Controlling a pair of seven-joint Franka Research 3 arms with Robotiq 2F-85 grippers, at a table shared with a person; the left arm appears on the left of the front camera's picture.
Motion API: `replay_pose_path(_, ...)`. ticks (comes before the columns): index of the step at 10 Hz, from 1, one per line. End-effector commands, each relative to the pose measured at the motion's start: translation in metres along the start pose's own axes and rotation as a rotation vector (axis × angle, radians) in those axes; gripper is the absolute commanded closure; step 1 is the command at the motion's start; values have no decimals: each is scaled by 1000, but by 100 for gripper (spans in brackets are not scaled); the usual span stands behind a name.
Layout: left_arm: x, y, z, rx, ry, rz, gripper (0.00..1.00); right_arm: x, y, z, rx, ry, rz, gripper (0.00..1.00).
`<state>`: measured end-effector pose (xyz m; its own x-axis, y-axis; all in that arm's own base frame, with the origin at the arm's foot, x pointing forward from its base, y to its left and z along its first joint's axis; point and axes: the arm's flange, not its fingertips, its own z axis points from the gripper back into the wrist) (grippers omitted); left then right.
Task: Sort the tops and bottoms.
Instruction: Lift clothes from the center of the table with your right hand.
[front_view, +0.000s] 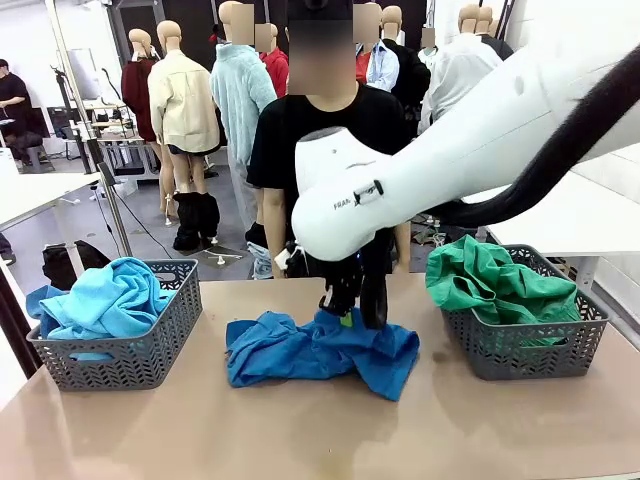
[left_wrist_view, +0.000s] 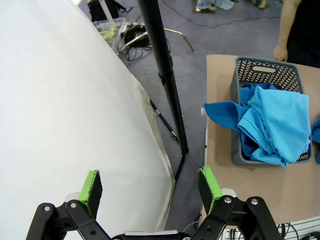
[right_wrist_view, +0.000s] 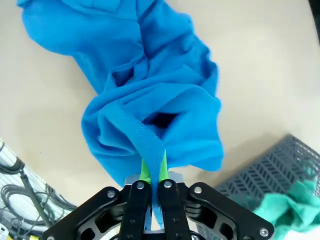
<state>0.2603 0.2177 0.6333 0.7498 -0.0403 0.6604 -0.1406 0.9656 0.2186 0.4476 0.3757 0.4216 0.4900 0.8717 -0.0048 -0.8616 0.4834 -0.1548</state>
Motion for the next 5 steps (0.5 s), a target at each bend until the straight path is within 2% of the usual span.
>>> replay_pose_path(1, -2, 1, -1, -11, -5, -13, 0, -23, 4, 39, -72, -20, -33, 100)
replay_pose_path(5, -2, 1, -1, -11, -5, -13, 0, -36, -10, 147, -110, -91, -148, 100)
